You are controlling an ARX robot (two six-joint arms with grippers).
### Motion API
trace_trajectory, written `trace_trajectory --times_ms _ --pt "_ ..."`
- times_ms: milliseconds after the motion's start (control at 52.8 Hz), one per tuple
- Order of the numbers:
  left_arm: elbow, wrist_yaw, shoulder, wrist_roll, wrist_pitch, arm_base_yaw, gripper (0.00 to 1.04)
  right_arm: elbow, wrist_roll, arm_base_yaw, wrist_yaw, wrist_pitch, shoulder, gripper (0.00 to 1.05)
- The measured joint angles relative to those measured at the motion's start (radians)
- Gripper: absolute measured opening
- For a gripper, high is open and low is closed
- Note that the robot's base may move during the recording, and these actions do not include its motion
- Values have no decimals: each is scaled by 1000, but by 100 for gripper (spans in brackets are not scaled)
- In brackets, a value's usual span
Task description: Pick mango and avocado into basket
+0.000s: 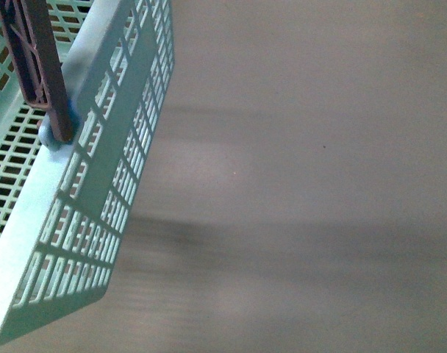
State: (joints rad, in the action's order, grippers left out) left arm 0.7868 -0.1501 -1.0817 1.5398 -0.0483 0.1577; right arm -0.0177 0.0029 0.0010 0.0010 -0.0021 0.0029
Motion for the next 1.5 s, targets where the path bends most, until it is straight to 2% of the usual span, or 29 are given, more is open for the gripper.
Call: trace_trajectory --times_ms 1497 --pt "-4 0 -1 -2 0 0 17 0 0 0 -1 0 0 96"
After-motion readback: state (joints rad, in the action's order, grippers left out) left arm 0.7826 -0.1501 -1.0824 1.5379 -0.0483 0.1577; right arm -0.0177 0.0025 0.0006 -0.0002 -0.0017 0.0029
